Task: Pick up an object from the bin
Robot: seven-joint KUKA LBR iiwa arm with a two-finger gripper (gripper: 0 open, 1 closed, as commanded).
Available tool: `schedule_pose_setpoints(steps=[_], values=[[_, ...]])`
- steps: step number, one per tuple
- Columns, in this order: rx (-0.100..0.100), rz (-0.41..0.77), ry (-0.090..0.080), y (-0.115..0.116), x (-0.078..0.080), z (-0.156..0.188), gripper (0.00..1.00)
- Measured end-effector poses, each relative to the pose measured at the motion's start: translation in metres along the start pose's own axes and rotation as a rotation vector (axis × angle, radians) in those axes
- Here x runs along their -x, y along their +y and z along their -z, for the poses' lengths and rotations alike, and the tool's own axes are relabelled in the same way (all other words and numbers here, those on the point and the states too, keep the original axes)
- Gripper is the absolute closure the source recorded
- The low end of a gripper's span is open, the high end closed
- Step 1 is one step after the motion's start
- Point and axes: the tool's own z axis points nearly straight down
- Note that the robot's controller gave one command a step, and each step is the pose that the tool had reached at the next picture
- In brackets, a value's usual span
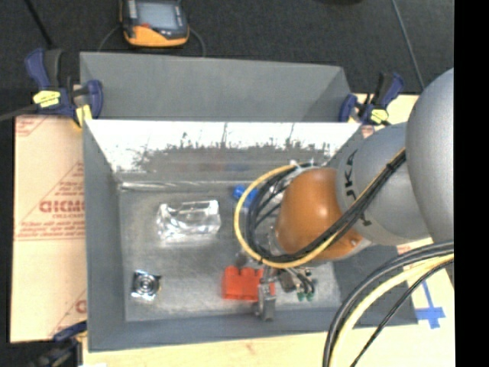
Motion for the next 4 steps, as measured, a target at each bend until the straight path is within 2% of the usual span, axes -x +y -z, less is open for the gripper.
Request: schedule_pose_setpoints(steps=[1, 2, 3, 4], values=[[0.0, -0.182, 0.016, 0.01, -0.005, 0.031, 0.0], [-0.002, -0.383, 0.015, 0.006, -0.001, 0.043, 0.0], [-0.008, -0.808, 0.022, 0.012, 0.0, -0.001, 0.0], [-0.013, -1.329, 0.017, 0.007, 0.0, 0.0, 0.0]])
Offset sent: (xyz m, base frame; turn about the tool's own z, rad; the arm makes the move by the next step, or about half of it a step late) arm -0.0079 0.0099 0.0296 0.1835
